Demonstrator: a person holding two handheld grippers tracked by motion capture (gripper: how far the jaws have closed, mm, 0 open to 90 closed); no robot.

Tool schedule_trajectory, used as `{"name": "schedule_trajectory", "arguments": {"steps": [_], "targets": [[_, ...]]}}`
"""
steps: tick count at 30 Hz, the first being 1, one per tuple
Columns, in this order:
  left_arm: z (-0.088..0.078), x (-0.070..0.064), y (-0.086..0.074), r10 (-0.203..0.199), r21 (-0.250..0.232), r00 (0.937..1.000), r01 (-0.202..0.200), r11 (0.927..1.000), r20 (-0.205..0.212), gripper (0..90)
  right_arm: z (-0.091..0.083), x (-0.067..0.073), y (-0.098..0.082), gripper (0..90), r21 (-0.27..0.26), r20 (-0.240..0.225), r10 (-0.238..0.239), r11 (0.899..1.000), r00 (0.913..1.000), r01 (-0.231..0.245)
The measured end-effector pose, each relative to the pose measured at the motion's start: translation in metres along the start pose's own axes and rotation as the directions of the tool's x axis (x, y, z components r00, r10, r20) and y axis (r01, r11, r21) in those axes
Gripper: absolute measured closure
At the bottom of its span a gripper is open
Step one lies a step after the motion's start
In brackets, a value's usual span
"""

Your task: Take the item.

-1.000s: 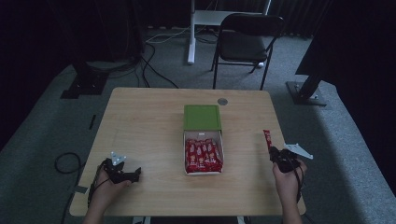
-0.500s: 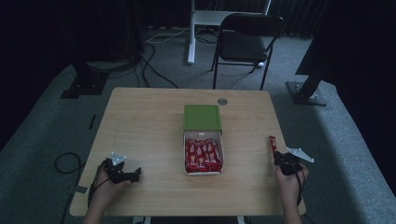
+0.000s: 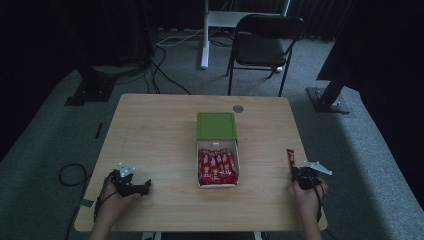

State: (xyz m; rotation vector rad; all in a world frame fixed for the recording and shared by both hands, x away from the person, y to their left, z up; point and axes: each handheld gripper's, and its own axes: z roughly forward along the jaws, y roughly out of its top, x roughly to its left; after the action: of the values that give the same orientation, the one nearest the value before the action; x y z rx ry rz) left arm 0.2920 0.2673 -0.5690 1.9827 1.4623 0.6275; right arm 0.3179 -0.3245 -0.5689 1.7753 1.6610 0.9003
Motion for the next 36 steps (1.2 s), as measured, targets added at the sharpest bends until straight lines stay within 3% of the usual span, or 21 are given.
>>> {"name": "schedule_trajectory", "arguments": {"steps": [7,17,21,25,29,36], "targets": [[0.0,0.0,0.0,0.0,0.0,1.0,0.0,1.0,0.0,1.7,0.001,0.001,0.0,75.9,0.029,-0.008,0.009,1.0,0.9999,-0.009],[0.0,0.0,0.0,0.001,0.0,1.0,-0.001,1.0,0.0,1.7,-0.008,0.016,0.011,61.3,-0.027,-0.075,-0.054,0.998,0.9957,0.053],[0.0,0.0,0.0,0.0,0.0,1.0,0.0,1.0,0.0,1.7,-0.009,0.019,0.011,60.0,-0.059,-0.08,-0.077,0.996,0.9938,0.073],[0.0,0.0,0.0,0.0,0.0,1.0,0.0,1.0,0.0,1.7,-0.008,0.024,0.012,57.9,-0.074,-0.135,-0.105,0.993,0.9854,0.095],[0.0,0.0,0.0,0.0,0.0,1.0,0.0,1.0,0.0,1.7,-0.005,0.03,0.009,56.0,-0.056,-0.172,-0.115,0.993,0.9783,0.107],[0.0,0.0,0.0,0.001,0.0,1.0,-0.001,1.0,0.0,1.7,0.002,0.034,0.002,52.4,-0.026,-0.192,-0.155,0.988,0.9691,0.153]]}}
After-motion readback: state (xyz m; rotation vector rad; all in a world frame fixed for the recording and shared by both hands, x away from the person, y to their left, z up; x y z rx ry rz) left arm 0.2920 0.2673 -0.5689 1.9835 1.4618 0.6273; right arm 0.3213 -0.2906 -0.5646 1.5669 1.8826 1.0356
